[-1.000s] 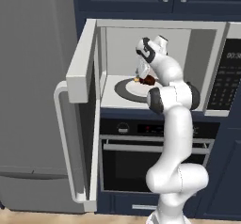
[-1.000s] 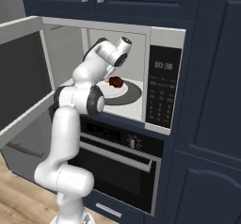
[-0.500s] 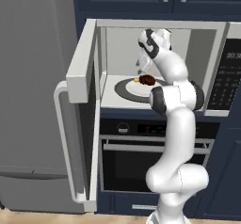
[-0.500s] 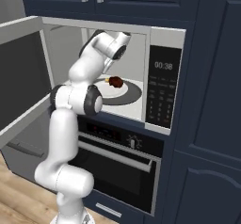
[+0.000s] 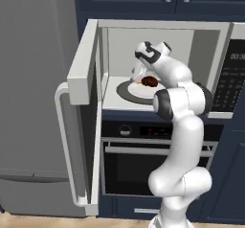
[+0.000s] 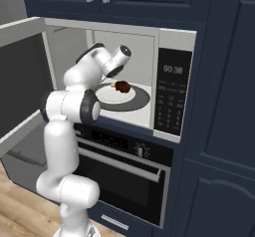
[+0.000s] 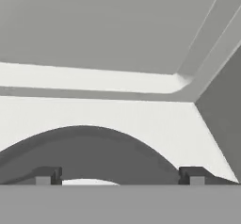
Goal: Pick the steak from the counter and place it in the microwave.
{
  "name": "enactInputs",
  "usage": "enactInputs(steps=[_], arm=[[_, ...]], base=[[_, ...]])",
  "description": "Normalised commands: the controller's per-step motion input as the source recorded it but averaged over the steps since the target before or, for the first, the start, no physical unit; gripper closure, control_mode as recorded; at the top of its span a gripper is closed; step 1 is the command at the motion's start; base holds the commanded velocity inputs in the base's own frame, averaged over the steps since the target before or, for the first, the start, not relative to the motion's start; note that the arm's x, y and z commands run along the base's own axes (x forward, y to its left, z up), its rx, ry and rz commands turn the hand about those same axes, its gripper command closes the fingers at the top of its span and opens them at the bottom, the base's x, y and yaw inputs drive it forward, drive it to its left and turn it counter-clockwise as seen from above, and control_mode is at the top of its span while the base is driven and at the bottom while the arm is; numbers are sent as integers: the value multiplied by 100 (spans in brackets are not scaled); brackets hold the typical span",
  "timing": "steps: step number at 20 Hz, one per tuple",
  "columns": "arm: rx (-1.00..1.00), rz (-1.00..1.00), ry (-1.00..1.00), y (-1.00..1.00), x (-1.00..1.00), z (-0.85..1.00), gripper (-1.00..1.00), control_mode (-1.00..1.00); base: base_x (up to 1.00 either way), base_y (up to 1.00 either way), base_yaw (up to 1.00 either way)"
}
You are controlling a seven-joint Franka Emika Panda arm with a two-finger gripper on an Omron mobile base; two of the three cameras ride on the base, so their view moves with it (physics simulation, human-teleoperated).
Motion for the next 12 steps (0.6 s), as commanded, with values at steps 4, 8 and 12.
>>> enactInputs(steps=[4,8,12], arm=[[16,-32,-7,28,-75,36,-100,-100],[0,-22,-3,4,-97,62,-100,-100],[0,-16,4,0,-100,64,-100,-100]], base=[[0,0,0],[0,0,0],[0,0,0]])
